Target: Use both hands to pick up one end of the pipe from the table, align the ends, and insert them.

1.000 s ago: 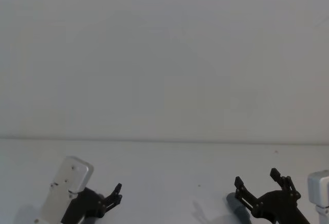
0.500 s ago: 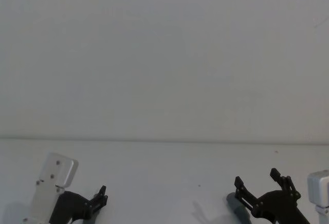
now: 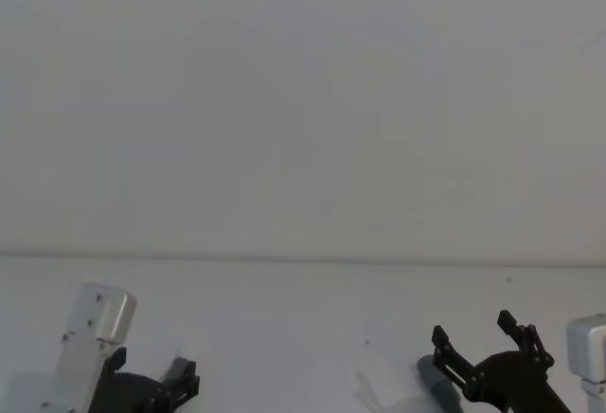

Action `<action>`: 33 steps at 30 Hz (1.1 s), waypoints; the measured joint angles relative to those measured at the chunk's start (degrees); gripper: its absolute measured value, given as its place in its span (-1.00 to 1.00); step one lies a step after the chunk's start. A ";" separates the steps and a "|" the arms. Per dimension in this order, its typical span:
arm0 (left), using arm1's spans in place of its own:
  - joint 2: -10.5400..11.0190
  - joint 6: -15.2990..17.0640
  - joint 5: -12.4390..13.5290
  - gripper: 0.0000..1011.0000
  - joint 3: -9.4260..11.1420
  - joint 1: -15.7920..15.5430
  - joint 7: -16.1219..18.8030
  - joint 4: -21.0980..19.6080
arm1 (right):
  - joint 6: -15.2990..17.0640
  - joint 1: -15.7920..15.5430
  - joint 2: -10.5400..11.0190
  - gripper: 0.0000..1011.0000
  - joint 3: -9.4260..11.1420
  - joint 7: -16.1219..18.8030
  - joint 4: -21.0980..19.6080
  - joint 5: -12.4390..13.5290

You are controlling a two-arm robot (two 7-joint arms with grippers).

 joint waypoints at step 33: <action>-4.37 7.15 0.10 0.98 -0.89 -0.20 3.15 -0.04 | 0.00 0.00 0.00 0.99 0.00 0.00 0.00 0.00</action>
